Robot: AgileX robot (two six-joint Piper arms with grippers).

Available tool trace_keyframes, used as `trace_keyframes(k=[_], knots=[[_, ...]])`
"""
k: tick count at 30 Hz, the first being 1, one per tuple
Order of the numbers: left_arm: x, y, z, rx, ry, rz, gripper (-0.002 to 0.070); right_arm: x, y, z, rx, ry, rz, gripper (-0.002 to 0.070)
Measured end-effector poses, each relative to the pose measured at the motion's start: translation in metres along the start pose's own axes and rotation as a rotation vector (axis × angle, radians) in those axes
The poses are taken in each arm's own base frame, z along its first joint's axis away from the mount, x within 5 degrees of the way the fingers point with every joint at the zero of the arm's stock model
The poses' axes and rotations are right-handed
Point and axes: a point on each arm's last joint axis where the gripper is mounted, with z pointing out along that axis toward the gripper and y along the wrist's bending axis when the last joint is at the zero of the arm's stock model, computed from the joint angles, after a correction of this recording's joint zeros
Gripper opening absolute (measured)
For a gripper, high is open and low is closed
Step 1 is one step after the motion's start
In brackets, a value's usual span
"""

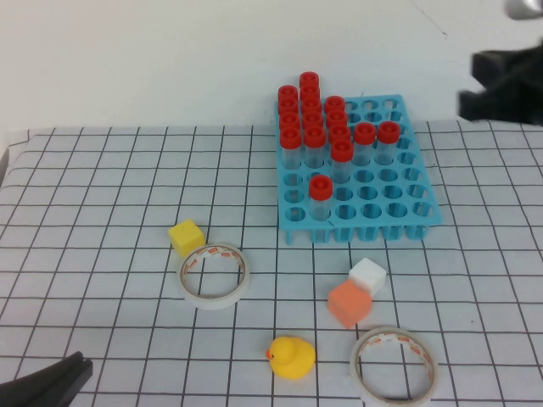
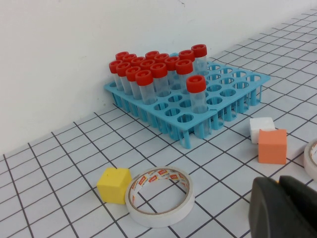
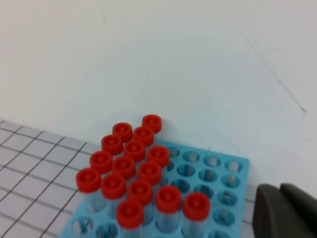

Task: Place the test tubes

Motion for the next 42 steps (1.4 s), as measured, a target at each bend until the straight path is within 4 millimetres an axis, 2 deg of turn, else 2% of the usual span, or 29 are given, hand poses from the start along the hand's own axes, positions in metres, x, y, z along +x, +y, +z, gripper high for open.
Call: trace_keyframes(k=[4, 10, 15, 18, 23, 29, 34, 42], knots=[[0.000, 0.000, 0.000, 0.000, 0.000, 0.000, -0.0001, 0.011, 0.000, -0.058, 0.000, -0.042, 0.002, 0.0000], [0.000, 0.000, 0.000, 0.000, 0.000, 0.000, -0.0001, 0.025, 0.000, -0.134, 0.001, -0.127, 0.004, -0.0001], [0.000, 0.000, 0.000, 0.000, 0.000, 0.000, -0.0001, 0.045, 0.000, -0.188, 0.004, -0.138, 0.004, -0.0001], [0.000, 0.000, 0.000, 0.000, 0.000, 0.000, -0.0001, 0.056, 0.000, -0.211, 0.005, -0.135, 0.004, -0.0001], [0.000, 0.000, 0.000, 0.000, 0.000, 0.000, -0.0001, 0.075, 0.000, -0.233, 0.008, -0.041, 0.005, -0.0001], [0.000, 0.000, 0.000, 0.000, 0.000, 0.000, -0.0001, 0.101, 0.000, -0.256, 0.013, 0.168, 0.007, -0.0001], [0.000, 0.000, 0.000, 0.000, 0.000, 0.000, -0.0001, 0.117, 0.000, -0.278, 0.016, 0.098, 0.006, -0.0001], [0.000, 0.000, 0.000, 0.000, 0.000, 0.000, -0.0001, 0.147, -0.004, -0.279, 0.053, 0.031, -0.042, -0.0001]])
